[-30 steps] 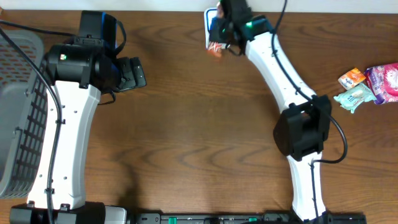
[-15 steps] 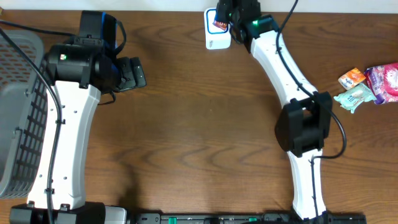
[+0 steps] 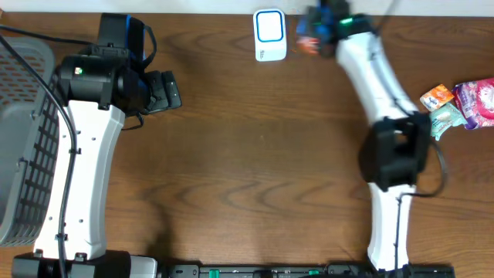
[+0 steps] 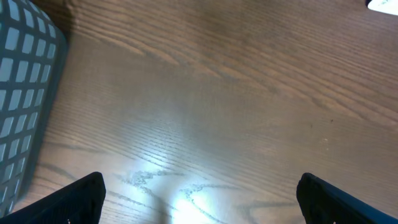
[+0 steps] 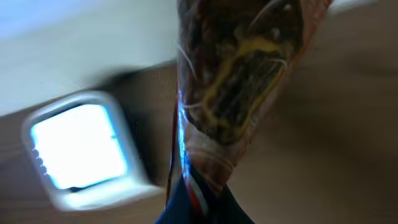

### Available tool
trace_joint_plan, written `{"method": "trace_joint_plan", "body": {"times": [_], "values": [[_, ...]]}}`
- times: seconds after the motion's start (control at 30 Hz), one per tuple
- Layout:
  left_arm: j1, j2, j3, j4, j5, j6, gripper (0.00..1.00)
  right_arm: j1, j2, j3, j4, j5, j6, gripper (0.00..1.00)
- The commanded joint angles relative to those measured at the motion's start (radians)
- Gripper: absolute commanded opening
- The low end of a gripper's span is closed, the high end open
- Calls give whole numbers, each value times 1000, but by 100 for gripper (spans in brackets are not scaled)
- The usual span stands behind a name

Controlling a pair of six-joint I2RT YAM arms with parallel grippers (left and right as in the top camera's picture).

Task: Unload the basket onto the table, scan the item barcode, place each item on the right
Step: 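Carry the red bar right and drop it beside the other packs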

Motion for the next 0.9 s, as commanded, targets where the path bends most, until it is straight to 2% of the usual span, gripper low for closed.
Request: {"method": "trace_joint_plan", "body": {"times": [0.0, 0.17, 0.23, 0.47, 0.5, 0.63, 0.67, 0.73, 0.87], "values": [[3, 7, -2, -3, -1, -8, 98, -164, -140, 7, -169, 206, -19, 1], [3, 7, -2, -3, -1, -8, 98, -319, -134, 6, -356, 224, -251, 1], [3, 7, -2, -3, -1, -8, 98, -376, -126, 5, -413, 224, -299, 1], [3, 7, -2, -3, -1, -8, 98, -533, -119, 3, -491, 188, -312, 3], [3, 7, -2, -3, -1, -8, 98, -551, -119, 3, -493, 165, -311, 7], [3, 7, -2, -3, -1, -8, 98, -602, -119, 3, -513, 97, -293, 33], [3, 7, -2, -3, -1, -8, 98, -609, -119, 3, -521, 97, -283, 35], [3, 7, -2, -3, -1, -8, 98, -624, -119, 3, -542, 98, -275, 47], [3, 7, -2, -3, -1, -8, 98, -632, -120, 4, -591, 72, -275, 48]]}}
